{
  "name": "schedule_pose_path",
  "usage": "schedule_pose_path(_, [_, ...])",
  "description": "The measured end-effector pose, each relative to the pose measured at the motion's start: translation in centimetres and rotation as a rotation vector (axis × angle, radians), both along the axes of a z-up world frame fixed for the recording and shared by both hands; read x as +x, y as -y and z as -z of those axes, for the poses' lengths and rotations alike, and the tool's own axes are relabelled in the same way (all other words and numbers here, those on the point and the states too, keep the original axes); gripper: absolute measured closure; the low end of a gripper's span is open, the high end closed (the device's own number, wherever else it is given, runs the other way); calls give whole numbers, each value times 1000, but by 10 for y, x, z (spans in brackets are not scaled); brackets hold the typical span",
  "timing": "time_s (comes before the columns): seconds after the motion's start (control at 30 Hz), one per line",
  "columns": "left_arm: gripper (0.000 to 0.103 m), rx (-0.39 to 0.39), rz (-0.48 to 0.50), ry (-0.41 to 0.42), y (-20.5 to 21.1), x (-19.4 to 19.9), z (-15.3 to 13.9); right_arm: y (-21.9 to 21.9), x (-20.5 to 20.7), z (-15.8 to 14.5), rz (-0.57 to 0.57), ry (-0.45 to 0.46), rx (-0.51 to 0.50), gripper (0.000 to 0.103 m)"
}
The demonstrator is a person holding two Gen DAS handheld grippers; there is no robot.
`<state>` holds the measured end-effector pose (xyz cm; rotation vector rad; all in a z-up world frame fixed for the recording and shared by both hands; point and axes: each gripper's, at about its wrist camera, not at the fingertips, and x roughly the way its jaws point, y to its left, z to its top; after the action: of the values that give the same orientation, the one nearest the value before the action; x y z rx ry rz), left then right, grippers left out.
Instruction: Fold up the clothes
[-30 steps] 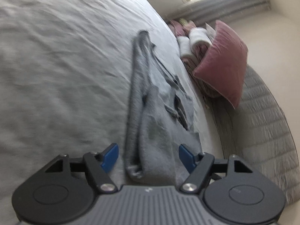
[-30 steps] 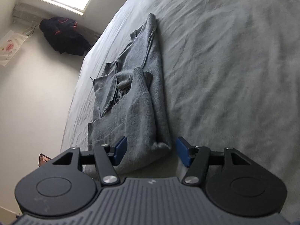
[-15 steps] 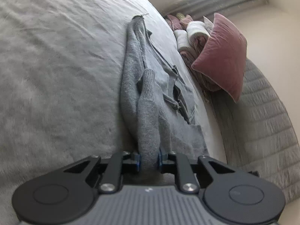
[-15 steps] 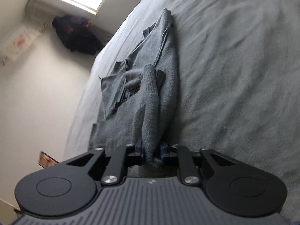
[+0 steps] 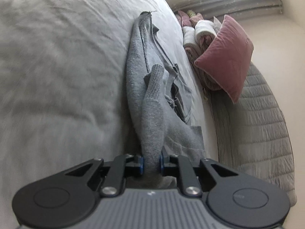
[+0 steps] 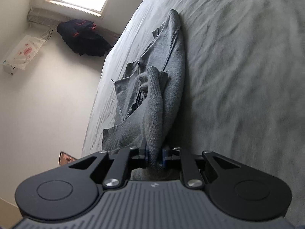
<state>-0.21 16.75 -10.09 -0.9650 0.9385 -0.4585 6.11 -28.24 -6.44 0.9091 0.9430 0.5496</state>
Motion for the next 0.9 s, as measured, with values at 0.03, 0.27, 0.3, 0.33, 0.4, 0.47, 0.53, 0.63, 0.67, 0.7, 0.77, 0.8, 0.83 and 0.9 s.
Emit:
schedule_pose_path(0.03, [89, 3, 10, -6, 0, -5, -1, 1, -4, 0, -5, -4, -1, 87])
schedule_pose_path(0.27, [88, 38, 85, -19, 0, -48, 0, 6, -24, 2, -60, -30, -40, 87])
schedule_pose_path(0.3, [88, 36, 90, -22, 0, -52, 0, 8, -28, 4, -65, -36, -41, 87])
schedule_pose_path(0.33, [88, 36, 97, -24, 0, -56, 1, 10, -32, 6, -70, -42, -42, 87])
schedule_pose_path(0.4, [88, 48, 113, -28, 1, -63, 1, 12, -37, 7, -86, -41, -49, 87])
schedule_pose_path(0.47, [85, 87, 135, -21, 3, -64, 2, 12, -46, 4, -111, -12, -79, 86])
schedule_pose_path(0.53, [83, 119, 154, -2, 4, -61, 2, 11, -52, -1, -133, 38, -126, 81])
schedule_pose_path(0.63, [76, 105, 162, -5, 1, -54, 1, 7, -48, -6, -147, 75, -185, 74])
schedule_pose_path(0.67, [68, 111, 156, 3, 0, -53, -2, 6, -52, -6, -153, 87, -206, 72])
schedule_pose_path(0.7, [64, 127, 148, 23, 0, -52, -7, 8, -55, -10, -152, 106, -230, 69])
schedule_pose_path(0.77, [52, 171, 124, 71, -1, -52, -18, 13, -60, -18, -137, 149, -279, 62])
schedule_pose_path(0.8, [50, 194, 106, 91, -1, -52, -22, 15, -60, -23, -117, 170, -288, 60])
schedule_pose_path(0.83, [49, 217, 89, 111, 0, -52, -27, 17, -60, -27, -97, 190, -296, 60])
schedule_pose_path(0.9, [49, 250, 68, 142, 1, -48, -33, 25, -67, -26, -66, 209, -289, 60])
